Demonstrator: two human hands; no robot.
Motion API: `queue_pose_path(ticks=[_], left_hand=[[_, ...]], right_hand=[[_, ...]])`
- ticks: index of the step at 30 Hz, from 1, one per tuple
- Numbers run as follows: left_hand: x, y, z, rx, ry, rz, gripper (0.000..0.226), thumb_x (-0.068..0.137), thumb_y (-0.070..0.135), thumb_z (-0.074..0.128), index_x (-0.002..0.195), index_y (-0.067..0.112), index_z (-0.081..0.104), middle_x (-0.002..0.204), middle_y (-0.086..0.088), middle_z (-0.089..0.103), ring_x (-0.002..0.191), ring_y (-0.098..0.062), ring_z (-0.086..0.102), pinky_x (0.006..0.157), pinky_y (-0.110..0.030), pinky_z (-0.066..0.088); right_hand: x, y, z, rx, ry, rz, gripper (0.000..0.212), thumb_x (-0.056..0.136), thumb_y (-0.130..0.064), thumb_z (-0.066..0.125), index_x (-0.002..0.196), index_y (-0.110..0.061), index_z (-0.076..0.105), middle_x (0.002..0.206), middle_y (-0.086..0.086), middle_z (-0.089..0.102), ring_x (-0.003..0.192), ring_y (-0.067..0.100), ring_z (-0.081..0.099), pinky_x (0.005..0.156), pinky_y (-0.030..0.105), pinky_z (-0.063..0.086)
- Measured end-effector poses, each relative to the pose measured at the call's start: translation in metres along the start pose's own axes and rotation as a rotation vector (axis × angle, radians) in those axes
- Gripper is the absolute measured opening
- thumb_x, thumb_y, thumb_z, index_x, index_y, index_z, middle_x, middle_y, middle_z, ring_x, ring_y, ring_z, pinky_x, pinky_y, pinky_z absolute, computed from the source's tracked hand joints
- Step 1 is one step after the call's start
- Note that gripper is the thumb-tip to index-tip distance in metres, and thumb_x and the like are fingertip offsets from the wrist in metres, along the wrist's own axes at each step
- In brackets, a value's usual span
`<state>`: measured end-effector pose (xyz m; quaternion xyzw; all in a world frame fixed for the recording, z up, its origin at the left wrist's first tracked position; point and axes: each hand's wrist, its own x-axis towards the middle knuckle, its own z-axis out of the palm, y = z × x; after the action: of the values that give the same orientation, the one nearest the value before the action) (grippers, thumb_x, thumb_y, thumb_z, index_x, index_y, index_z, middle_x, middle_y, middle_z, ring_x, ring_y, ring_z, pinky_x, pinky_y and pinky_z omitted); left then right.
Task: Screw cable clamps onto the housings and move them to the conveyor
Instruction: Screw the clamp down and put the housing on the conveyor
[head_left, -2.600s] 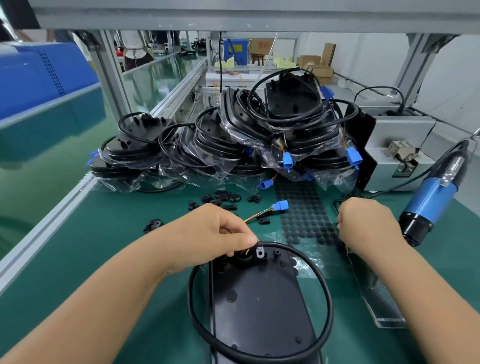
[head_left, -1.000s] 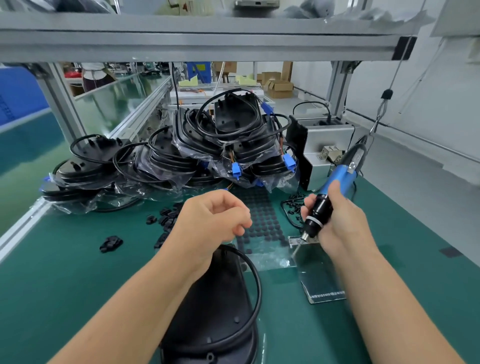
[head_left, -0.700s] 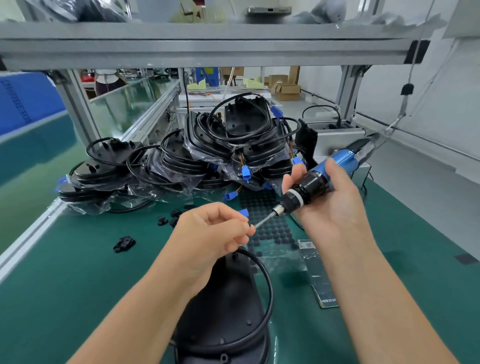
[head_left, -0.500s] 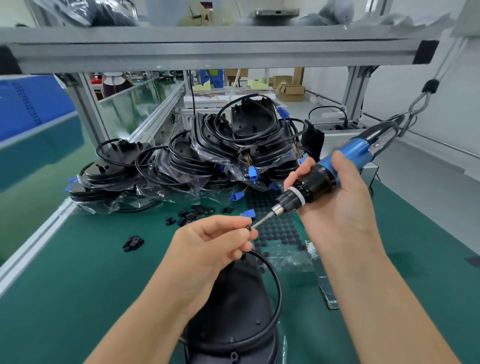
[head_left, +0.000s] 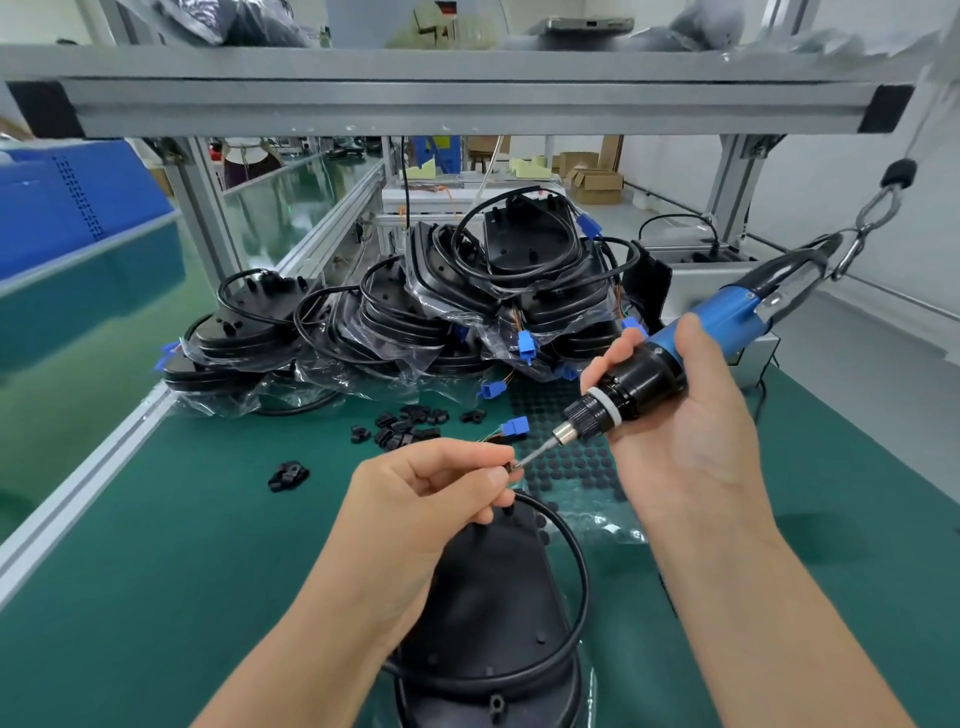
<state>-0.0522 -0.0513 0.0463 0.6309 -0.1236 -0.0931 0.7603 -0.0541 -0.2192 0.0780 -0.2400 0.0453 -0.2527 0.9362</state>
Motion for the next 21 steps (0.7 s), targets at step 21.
queue_pose_path(ticks=[21], left_hand=[[-0.0012, -0.0073, 0.0053, -0.165, 0.099, -0.100, 0.022, 0.080, -0.009, 0.065, 0.076, 0.008, 0.079, 0.082, -0.017, 0.074, 0.063, -0.014, 0.067, 0.057, -0.017, 0.053]], right_hand=[[-0.0021, 0.0068, -0.0057, 0.016, 0.080, -0.027, 0.018, 0.093, -0.024, 0.060, 0.104, -0.011, 0.055, 0.079, 0.005, 0.062, 0.064, 0.015, 0.061, 0.065, 0.032, 0.052]])
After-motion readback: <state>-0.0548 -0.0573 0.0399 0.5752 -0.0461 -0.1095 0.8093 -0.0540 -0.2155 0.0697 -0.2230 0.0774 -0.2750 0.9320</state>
